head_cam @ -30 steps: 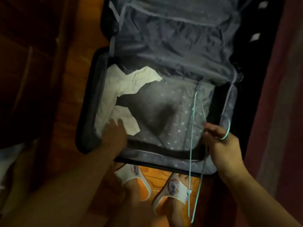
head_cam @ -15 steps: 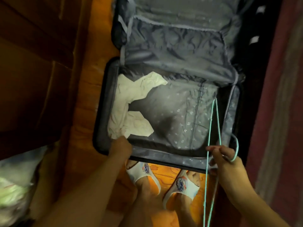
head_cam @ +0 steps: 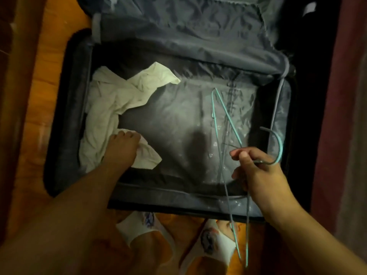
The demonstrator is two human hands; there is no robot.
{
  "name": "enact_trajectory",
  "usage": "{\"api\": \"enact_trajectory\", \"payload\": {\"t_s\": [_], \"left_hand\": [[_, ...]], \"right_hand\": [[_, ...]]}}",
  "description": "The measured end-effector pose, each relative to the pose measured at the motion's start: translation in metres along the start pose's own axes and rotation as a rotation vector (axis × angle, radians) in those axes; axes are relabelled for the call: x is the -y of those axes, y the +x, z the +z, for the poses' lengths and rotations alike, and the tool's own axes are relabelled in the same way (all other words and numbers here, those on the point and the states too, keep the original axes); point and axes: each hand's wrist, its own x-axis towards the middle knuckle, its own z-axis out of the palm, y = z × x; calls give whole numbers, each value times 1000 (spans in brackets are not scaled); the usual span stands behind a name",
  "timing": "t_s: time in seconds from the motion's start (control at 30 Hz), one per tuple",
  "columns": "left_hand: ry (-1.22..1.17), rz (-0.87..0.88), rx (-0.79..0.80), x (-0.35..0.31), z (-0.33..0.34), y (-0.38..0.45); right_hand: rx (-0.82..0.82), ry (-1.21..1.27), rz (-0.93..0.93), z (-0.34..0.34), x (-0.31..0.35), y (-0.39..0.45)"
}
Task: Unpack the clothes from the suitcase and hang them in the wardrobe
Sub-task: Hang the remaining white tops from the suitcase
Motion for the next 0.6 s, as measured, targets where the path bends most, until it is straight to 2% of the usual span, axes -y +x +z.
{"api": "enact_trajectory", "payload": {"t_s": [0.1, 0.17, 0.23, 0.33, 0.5, 0.57, 0.6], "left_hand": [[-501, -181, -156, -23, -61, -35], [-745, -293, -241, -44, -141, -71], [-943, -301, -320, -60, -235, -114], [-1172, -252, -352, -83, -392, -191], [-1299, -9, -330, -147, -639, -335], [-1239, 86, -431, -161, -716, -391], [-1224, 126, -428, -171, -751, -416]], "right_hand": [[-38, 2, -7, -19, 8, -32], [-43, -68, -37, -38, 32, -66], [-31, -116, -58, -60, 72, -108], [55, -186, -90, -95, 154, -172], [149, -212, -372, -170, 342, -273], [145, -192, -493, -202, 415, -312], [139, -180, -534, -216, 443, -327]]}}
